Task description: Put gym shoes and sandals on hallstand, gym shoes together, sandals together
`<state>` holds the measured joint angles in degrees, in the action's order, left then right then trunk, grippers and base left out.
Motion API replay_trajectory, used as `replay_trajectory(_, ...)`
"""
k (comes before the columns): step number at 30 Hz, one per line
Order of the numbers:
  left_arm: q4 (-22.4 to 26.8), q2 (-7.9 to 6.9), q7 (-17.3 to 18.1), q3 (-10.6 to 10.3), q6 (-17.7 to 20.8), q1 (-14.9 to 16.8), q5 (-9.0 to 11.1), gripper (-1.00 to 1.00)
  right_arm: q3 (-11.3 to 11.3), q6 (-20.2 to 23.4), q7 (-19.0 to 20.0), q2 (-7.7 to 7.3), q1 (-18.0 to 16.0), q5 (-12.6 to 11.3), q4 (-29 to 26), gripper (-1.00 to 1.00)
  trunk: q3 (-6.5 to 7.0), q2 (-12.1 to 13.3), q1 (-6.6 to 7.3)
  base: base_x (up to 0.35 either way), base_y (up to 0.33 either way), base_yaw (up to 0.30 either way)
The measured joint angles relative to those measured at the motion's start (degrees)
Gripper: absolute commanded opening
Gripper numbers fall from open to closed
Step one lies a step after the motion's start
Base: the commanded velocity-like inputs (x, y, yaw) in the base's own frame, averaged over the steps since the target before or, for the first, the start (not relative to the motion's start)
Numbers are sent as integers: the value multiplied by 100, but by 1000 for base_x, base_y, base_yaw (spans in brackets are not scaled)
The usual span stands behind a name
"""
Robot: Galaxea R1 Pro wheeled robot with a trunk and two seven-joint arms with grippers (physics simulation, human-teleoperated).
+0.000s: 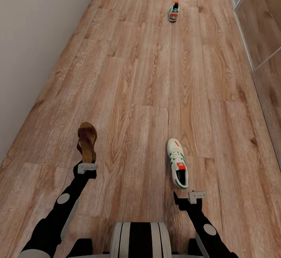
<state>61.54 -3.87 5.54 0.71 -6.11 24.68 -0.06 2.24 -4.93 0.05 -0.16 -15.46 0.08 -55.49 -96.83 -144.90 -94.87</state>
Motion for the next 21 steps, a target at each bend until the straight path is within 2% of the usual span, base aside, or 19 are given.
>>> replay_trajectory(5,0,0,0,-3,-1,0,0,-100,0,0,0,0,0,0,0,100,0,0,-2,123,0,0)
replay_trajectory(21,0,0,1,-8,0,0,0,-100,0,0,3,0,0,0,-5,100,-12,0,-3,4,0,0)
